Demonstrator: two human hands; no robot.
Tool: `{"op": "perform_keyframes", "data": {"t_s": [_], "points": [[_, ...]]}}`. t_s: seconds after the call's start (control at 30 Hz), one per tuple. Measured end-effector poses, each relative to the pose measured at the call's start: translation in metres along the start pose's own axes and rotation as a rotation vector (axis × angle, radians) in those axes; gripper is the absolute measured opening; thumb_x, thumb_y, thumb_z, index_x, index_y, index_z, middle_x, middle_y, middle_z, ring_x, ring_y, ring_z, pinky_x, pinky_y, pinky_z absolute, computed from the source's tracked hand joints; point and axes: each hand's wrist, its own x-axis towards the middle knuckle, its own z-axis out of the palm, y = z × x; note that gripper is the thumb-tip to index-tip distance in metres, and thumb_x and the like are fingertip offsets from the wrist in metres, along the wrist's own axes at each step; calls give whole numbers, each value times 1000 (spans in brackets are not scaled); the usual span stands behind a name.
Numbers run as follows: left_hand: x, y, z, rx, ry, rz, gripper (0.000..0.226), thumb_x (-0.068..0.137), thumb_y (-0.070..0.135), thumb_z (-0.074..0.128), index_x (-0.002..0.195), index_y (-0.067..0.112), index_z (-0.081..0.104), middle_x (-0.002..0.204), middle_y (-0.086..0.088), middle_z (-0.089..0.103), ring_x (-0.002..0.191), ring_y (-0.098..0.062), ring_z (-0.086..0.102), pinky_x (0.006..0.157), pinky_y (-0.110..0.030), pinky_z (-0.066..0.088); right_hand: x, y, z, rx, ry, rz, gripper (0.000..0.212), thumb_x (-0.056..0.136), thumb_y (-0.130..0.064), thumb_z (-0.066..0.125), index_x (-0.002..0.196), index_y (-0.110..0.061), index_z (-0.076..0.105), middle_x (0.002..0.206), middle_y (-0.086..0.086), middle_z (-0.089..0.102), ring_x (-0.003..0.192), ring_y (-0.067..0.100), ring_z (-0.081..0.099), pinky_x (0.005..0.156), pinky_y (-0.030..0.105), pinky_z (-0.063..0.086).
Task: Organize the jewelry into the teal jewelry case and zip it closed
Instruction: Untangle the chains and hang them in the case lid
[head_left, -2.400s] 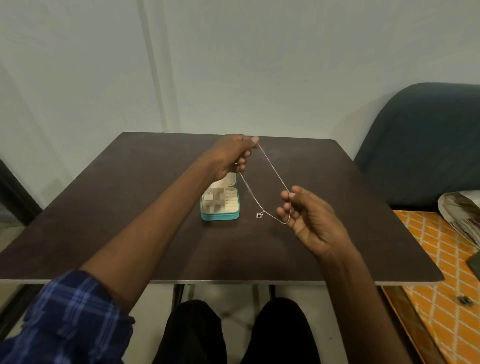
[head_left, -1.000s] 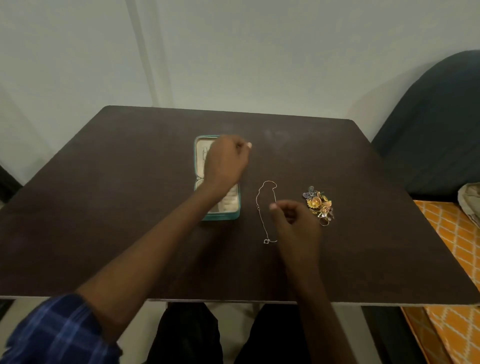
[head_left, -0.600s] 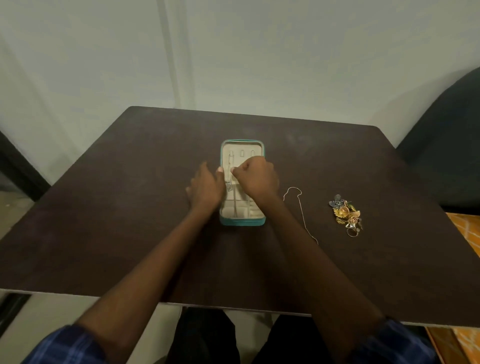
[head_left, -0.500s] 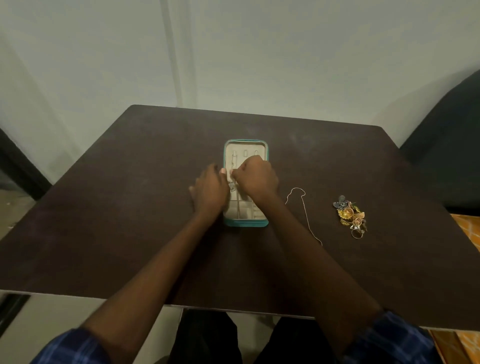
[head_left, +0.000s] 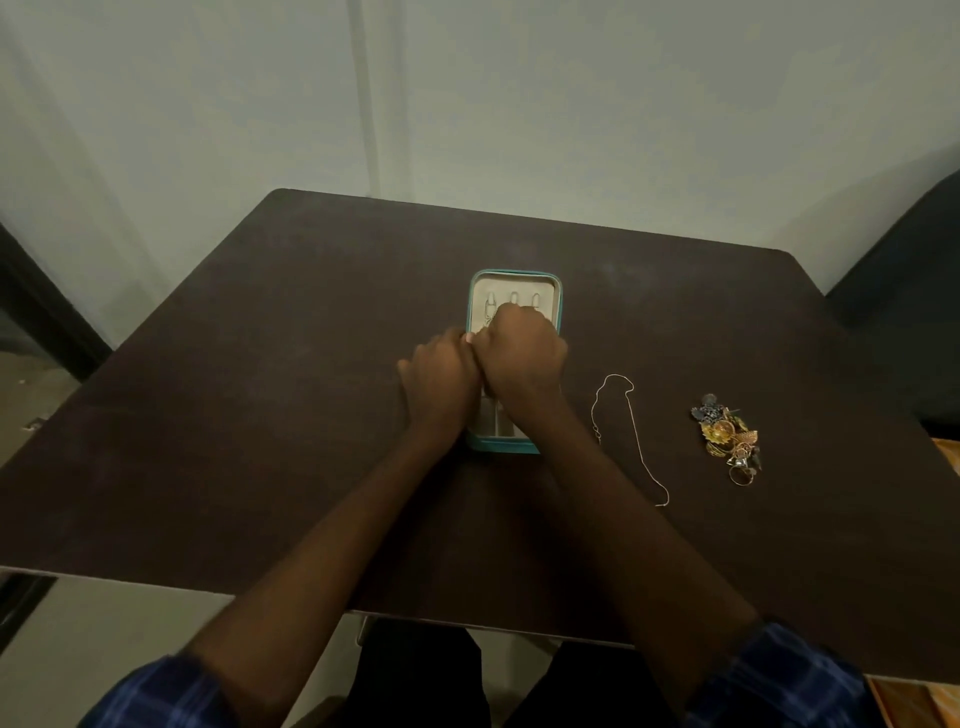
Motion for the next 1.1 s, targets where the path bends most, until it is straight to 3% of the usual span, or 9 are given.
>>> {"op": "perform_keyframes", "data": {"t_s": [0.13,0.2,0.3,0.43,0.57,0.67,0.87,1.0,1.1], "points": [[1,0,0,2,-5,-17,34,99,28,29,99,13,59,96,-6,67,93,-25,59,87,-39,32,12,4,-11,257,38,80,19,84,-22,50,74,-11,64,82,8,65,81,28,61,65,28,38],[0,1,0,6,-10,-29,33,100,28,29,98,13,58,95,-6,67,91,-25,59,88,-39,32,23,6,-20,360,52,70,27,81,-20,53,54,-14,53,59,3,56,63,24,55,54,25,36],[-1,2,-2,6,-26,-32,32,100,29,29,100,13,57,96,-7,67,92,-26,60,90,-39,32,37,6,-31,506,30,21,38,82,-18,58,45,-16,48,44,-6,43,43,7,41,48,23,34],[0,2,-3,9,-43,-40,32,100,29,28,99,13,55,96,-7,66,93,-26,59,91,-40,31,53,5,-44,721,11,10,30,78,-15,62,50,-7,60,46,-5,48,48,11,45,55,28,42],[0,3,-4,10,-70,-53,33,101,28,26,102,13,55,100,-8,66,96,-26,59,94,-40,31,55,-2,-67,828,4,-3,23,81,-16,65,61,-5,65,57,0,57,46,-1,47,48,13,37],[3,2,-6,23,-100,-70,32,101,28,27,104,12,54,106,-8,65,100,-26,59,96,-42,32,48,-5,-87,853,5,-37,20,83,-17,65,69,-4,67,60,-2,58,39,-7,44,43,7,33],[10,-12,-27,93,-107,-114,27,101,26,31,106,13,55,108,-9,65,102,-27,59,98,-45,33,31,3,-121,849,-11,-68,29,84,-22,65,84,7,68,64,0,57,39,-4,42,42,11,32],[12,-29,-45,109,-73,-127,25,100,25,34,101,12,55,102,-10,65,100,-29,59,98,-46,34,16,13,-131,849,-32,-96,26,84,-20,65,79,6,67,63,1,56,40,-2,39,41,11,31],[13,-32,-51,62,-94,-133,27,101,27,34,100,11,56,101,-10,65,99,-29,60,99,-49,39,4,23,-129,835,-79,-99,21,84,-21,65,68,-7,65,62,0,57,41,-1,39,40,10,30]]}}
